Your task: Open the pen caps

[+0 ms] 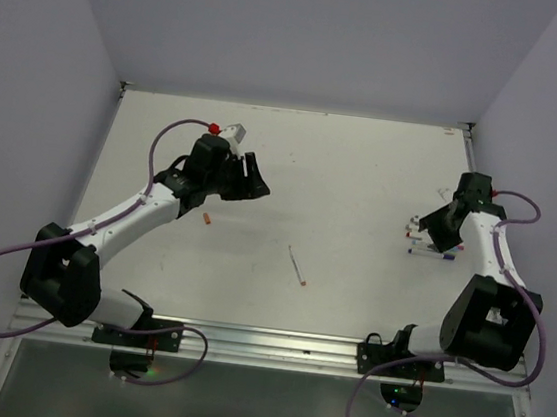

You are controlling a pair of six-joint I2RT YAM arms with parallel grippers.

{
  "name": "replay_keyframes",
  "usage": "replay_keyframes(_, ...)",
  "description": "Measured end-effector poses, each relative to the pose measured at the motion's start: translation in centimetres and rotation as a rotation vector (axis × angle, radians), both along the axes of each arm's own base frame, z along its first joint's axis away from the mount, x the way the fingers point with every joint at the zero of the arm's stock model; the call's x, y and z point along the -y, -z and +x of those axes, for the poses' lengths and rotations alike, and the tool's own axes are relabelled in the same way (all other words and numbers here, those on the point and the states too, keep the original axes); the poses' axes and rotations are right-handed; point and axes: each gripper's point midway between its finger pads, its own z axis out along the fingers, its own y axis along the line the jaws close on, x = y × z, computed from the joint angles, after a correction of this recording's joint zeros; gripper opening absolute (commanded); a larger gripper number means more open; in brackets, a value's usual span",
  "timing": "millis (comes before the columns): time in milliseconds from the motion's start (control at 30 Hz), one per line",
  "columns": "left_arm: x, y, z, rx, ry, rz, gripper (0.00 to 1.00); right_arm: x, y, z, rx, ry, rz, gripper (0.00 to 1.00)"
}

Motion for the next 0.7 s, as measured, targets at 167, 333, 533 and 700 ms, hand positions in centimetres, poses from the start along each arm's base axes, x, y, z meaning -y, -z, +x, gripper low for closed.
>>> replay_keyframes(167,-0.3,0.4,-0.3,-0.014,0.005,0.019,0.61,1.2,2.9,-1.3,-0.088,0.05,0.02,0.47)
replay_keyframes(333,-0.1,0.9,-0.2,-0.032,0.009,0.026,0.6,1.9,4.2,-1.7,-0.124,0.072,0.016,0.47)
replay_keyframes(533,0.0,1.1,0.0,-0.038,0.008,0.03,0.6,2.5,5.5,-1.5,-0.143,0.088,0.017,0.46)
replay_keyframes(700,0.0,1.4,0.0,-0.048,0.008,0.035,0.6,2.4,6.3,-1.8,-0.162,0.09,0.022,0.46)
